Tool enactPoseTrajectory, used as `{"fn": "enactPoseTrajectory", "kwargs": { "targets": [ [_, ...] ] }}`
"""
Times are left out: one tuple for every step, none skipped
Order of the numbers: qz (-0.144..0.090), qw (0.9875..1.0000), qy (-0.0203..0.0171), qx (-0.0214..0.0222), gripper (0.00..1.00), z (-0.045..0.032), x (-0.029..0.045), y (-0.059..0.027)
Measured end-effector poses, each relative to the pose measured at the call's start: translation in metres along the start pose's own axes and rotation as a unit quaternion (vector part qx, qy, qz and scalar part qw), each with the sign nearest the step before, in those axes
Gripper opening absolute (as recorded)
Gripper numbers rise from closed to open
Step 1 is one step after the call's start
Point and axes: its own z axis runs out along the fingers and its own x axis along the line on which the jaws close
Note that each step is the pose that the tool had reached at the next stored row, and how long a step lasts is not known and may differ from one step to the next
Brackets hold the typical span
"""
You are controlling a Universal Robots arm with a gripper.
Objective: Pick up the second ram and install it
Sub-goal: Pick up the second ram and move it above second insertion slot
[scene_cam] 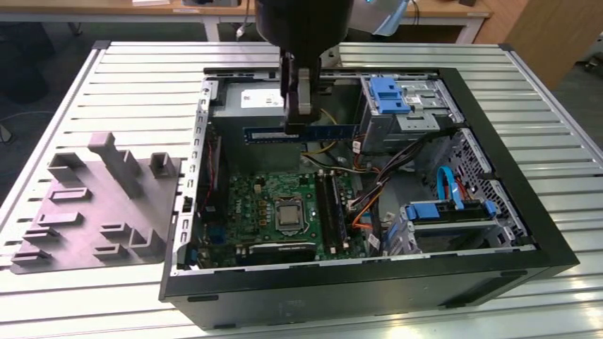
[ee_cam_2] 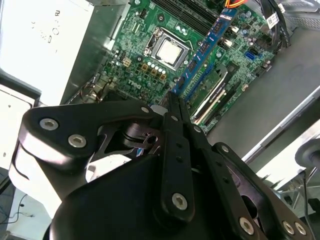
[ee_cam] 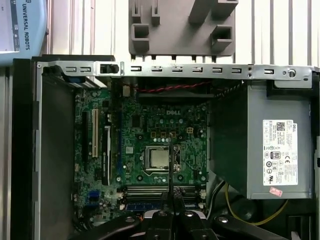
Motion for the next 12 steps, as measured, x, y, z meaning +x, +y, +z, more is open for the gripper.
{"fn": "enactPoseTrajectory", "kwargs": {
  "targets": [
    [0.000,1.0000,0.0000,0.0000,0.12,0.0018,0.0001,-0.0001],
    [0.000,1.0000,0.0000,0.0000,0.12,0.0036,0.0002,-0.0003],
    [0.000,1.0000,0.0000,0.0000,0.12,0.0054,0.0003,-0.0004],
    [0.000,1.0000,0.0000,0.0000,0.12,0.0072,0.0004,-0.0004],
    [0.000,1.0000,0.0001,0.0000,0.12,0.0091,0.0005,-0.0005],
    [0.000,1.0000,0.0001,0.0000,0.12,0.0109,0.0006,-0.0006],
    [0.000,1.0000,0.0000,0.0000,0.12,0.0127,0.0006,-0.0006],
    [0.000,1.0000,0.0000,0.0000,0.12,0.0145,0.0007,-0.0006],
    [0.000,1.0000,0.0000,0.0000,0.12,0.0163,0.0008,-0.0007],
    [0.000,1.0000,0.0000,0.0000,0.12,0.0181,0.0009,-0.0007],
    [0.000,1.0000,0.0000,0.0000,0.12,0.0200,0.0010,-0.0008],
    [0.000,1.0000,0.0000,0.0000,0.12,0.0218,0.0011,-0.0008]
  ]
}}
